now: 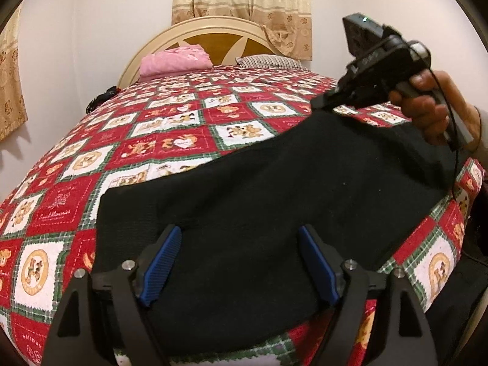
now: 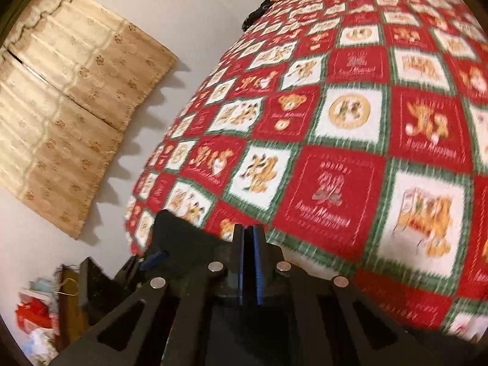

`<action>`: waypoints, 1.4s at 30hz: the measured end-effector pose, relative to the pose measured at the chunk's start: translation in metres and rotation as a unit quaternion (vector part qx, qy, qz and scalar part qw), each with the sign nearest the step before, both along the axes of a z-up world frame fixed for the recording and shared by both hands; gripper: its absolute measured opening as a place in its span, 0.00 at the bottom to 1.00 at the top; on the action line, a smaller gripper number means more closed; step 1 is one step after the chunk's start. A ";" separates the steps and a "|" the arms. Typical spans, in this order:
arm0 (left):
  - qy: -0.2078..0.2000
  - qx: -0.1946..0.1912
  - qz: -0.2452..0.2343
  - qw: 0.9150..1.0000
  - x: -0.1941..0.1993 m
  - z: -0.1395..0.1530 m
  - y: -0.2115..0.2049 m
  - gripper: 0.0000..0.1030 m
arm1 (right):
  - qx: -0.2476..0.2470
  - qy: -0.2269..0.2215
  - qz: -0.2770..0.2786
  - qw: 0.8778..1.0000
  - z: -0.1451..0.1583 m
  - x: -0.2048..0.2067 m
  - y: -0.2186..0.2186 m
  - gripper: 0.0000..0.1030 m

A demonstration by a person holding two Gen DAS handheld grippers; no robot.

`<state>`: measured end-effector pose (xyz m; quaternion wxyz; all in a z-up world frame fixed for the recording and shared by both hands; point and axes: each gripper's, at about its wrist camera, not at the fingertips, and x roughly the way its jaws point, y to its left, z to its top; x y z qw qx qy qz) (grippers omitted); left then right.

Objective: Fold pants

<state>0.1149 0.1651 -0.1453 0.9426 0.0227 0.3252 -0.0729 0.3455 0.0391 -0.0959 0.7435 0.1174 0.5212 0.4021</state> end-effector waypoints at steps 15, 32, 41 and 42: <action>-0.022 0.012 -0.048 0.999 -0.016 0.037 -0.039 0.80 | -0.028 -0.054 -0.039 0.997 0.014 -0.031 -0.068 0.55; -0.002 0.037 -0.274 0.961 0.020 0.041 -0.214 0.68 | -0.079 -0.110 -0.386 0.912 0.076 -0.195 -0.415 0.55; 0.023 0.073 -0.351 0.933 0.020 0.030 -0.285 0.56 | -0.083 -0.090 -0.488 0.864 0.060 -0.237 -0.486 0.55; 0.025 0.075 -0.352 0.933 0.023 0.029 -0.287 0.56 | -0.080 -0.089 -0.496 0.860 0.059 -0.239 -0.493 0.55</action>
